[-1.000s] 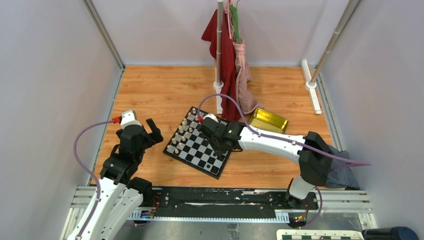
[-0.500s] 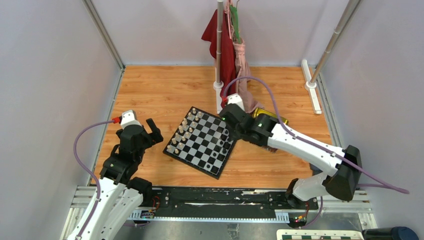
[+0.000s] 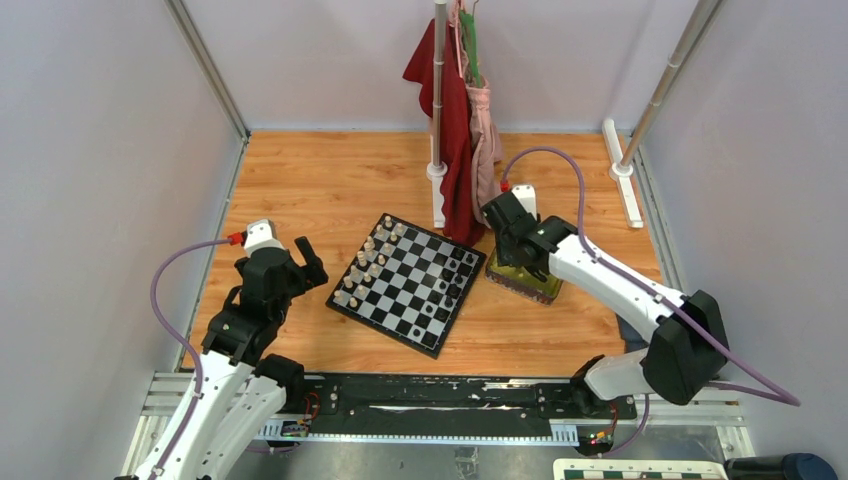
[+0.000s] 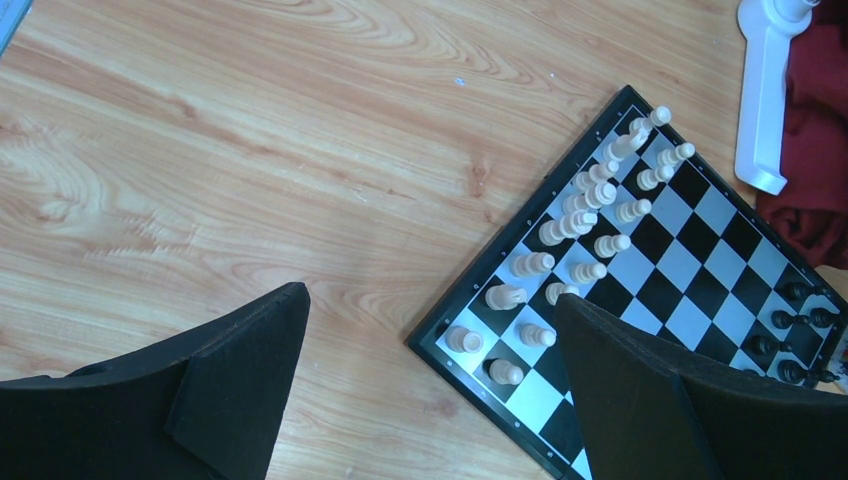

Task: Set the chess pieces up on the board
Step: Pick up the chess piece from the storage box, then place the chess piece on the chessboard.

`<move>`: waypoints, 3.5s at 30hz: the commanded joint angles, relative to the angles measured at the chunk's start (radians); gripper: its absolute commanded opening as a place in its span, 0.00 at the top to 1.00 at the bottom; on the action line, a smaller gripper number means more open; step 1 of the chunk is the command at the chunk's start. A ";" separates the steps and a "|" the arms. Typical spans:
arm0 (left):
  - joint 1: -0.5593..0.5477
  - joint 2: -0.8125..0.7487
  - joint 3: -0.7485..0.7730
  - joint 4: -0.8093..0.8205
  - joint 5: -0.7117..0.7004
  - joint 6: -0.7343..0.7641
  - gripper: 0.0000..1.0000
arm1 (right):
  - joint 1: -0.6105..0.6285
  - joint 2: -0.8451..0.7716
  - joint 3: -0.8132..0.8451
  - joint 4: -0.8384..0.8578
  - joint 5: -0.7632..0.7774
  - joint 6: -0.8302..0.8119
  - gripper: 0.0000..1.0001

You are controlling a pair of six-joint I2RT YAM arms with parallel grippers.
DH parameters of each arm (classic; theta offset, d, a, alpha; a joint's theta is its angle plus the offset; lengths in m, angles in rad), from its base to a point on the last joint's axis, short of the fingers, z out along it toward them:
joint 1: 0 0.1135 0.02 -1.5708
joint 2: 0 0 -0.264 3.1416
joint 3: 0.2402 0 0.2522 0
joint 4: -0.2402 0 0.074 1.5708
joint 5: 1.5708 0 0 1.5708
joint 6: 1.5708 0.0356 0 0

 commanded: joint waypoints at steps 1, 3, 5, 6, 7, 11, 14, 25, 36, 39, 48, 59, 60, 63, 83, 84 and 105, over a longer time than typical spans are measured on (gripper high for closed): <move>-0.006 0.002 -0.005 0.012 0.006 0.012 0.00 | -0.061 0.045 -0.043 0.059 -0.018 0.036 0.50; -0.007 0.002 -0.004 0.012 0.005 0.012 0.00 | -0.081 0.066 -0.053 0.082 -0.021 0.037 0.50; -0.007 0.005 -0.005 0.012 0.003 0.012 0.00 | -0.098 0.095 -0.050 0.096 -0.031 0.039 0.51; -0.007 0.006 -0.006 0.012 0.003 0.010 0.00 | -0.106 0.109 -0.047 0.098 -0.036 0.040 0.51; -0.007 0.007 -0.006 0.012 0.003 0.011 0.00 | -0.114 0.123 -0.045 0.102 -0.039 0.040 0.51; -0.008 0.009 -0.006 0.012 0.003 0.010 0.00 | -0.134 0.163 -0.043 0.129 -0.050 0.040 0.51; -0.008 0.013 -0.006 0.012 0.003 0.012 0.00 | -0.148 0.195 -0.036 0.145 -0.058 0.035 0.52; -0.008 0.018 -0.006 0.012 -0.010 0.009 0.00 | -0.202 0.275 -0.037 0.197 -0.098 0.023 0.53; -0.008 0.028 -0.005 0.009 -0.013 0.010 0.00 | -0.230 0.303 -0.052 0.230 -0.128 0.013 0.58; -0.008 0.031 -0.004 0.007 -0.013 0.009 0.00 | -0.238 0.311 -0.059 0.236 -0.137 0.012 0.60; -0.008 0.036 -0.004 0.007 -0.015 0.009 0.00 | -0.246 0.319 -0.079 0.245 -0.151 0.014 0.64; -0.008 0.032 -0.003 0.005 -0.016 0.007 0.00 | -0.249 0.314 -0.094 0.246 -0.155 0.011 0.87; -0.008 0.031 -0.003 0.005 -0.017 0.007 0.00 | -0.249 0.310 -0.096 0.245 -0.153 0.012 0.87; -0.008 0.030 -0.003 0.005 -0.017 0.008 0.00 | -0.249 0.298 -0.099 0.238 -0.147 0.009 0.93; -0.011 -0.008 -0.008 0.012 -0.012 0.004 0.00 | -0.217 0.075 -0.134 0.151 -0.130 -0.044 1.00; -0.011 -0.010 -0.009 0.012 -0.012 0.004 0.00 | -0.204 0.060 -0.134 0.140 -0.124 -0.046 1.00; -0.023 -0.014 -0.010 0.013 -0.007 0.005 0.00 | 0.435 -0.004 -0.028 -0.100 -0.038 0.048 1.00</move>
